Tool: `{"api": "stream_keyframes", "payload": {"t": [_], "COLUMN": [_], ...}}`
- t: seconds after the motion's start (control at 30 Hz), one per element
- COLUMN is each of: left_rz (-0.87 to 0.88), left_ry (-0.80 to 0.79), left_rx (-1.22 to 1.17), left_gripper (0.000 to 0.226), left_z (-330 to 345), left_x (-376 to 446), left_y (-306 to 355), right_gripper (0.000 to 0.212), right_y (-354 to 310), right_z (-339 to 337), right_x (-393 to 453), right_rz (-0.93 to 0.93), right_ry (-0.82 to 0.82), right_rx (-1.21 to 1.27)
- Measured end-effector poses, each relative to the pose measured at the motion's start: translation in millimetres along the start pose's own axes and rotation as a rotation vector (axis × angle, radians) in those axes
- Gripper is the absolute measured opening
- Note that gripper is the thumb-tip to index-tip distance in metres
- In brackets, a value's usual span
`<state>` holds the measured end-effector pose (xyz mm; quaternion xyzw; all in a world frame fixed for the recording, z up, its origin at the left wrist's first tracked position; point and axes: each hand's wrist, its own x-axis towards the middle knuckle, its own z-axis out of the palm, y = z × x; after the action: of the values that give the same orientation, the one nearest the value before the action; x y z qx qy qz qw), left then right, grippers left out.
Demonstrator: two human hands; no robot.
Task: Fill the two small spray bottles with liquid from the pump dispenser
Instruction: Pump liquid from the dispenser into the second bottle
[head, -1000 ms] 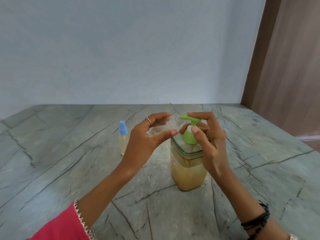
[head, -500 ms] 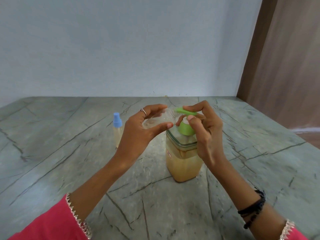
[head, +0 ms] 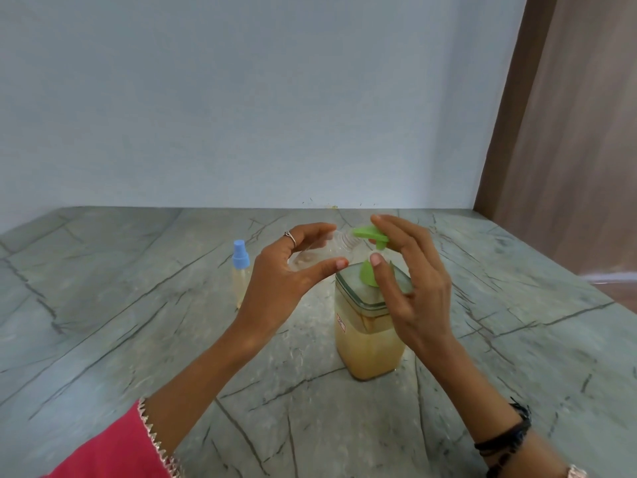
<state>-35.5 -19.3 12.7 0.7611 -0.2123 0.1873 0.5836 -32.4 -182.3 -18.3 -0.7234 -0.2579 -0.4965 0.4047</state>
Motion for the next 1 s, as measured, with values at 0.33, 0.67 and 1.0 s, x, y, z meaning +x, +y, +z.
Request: {"api": "stream_keyframes", "payload": {"t": [0.33,0.67,1.0], "left_rz": [-0.001,-0.005,-0.012], "left_ry": [-0.005,-0.044,-0.03], "left_rx": [0.031,0.046,0.028], "left_gripper": [0.042,0.045,0.043], "left_z": [-1.3,-1.1,-0.4], "left_x": [0.3,-1.6,1.6], "left_y": [0.6,-1.9,-2.1], "right_gripper": [0.028,0.019,0.025], "right_y": [-4.1,-5.4,-2.3], "right_z": [-4.8,-1.4,0.3], "right_x": [9.5,9.8,2.5], "right_rz": [-0.025,0.057,0.052], "right_ry": [0.033,0.074,0.036], "right_rx": [0.01,0.06,0.095]}}
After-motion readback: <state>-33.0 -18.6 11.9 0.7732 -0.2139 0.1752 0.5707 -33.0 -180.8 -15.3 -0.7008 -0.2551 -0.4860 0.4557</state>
